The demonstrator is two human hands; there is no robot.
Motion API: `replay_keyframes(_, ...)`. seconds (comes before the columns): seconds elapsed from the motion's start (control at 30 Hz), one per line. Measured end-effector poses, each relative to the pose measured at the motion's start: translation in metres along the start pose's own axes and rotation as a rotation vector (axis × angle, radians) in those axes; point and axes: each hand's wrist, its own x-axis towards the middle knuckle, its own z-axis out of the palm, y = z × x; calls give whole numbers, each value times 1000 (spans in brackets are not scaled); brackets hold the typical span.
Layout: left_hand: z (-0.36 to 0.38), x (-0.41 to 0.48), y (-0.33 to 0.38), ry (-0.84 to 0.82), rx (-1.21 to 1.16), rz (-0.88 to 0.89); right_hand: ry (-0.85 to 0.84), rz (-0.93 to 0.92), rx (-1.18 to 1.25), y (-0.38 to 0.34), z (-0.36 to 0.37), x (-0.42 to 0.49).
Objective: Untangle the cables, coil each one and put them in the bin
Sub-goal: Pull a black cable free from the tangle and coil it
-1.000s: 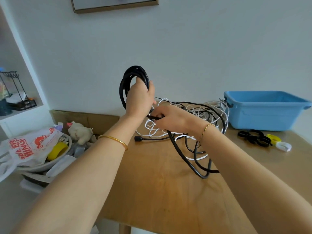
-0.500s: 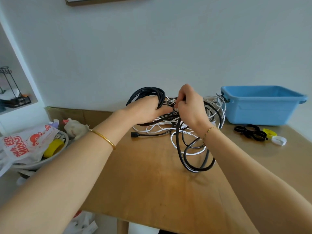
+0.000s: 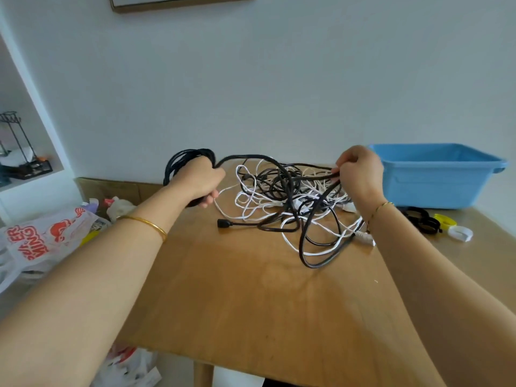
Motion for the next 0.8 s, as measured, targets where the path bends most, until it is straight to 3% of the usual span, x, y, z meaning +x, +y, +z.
replay_keyframes(0.13,-7,-4,13,-97,-301,-141,-259,-50,-163,8,12,-11)
replay_keyframes(0.23,4,-10,26,-171,-228,-95,-366,-193,-349,-3,19,-17)
replay_keyframes(0.33,16,-13,37,-159,-120,-29,-317,-354,-586,-18,21,-18)
replay_keyframes(0.4,21,-15,42,-155,-88,15,-273,-364,-439,-28,19,-20)
replay_keyframes(0.47,24,-16,44,-150,-18,87,-338,-284,-197,-37,20,-25)
replay_keyframes(0.57,24,-19,46,-179,76,146,-532,-318,-340,-42,20,-27)
replay_keyframes(0.67,15,-24,54,-365,-53,100,-453,-351,-316,-37,18,-20)
replay_keyframes(0.8,-2,-32,64,-784,-235,54,-432,-312,-152,-30,14,-14)
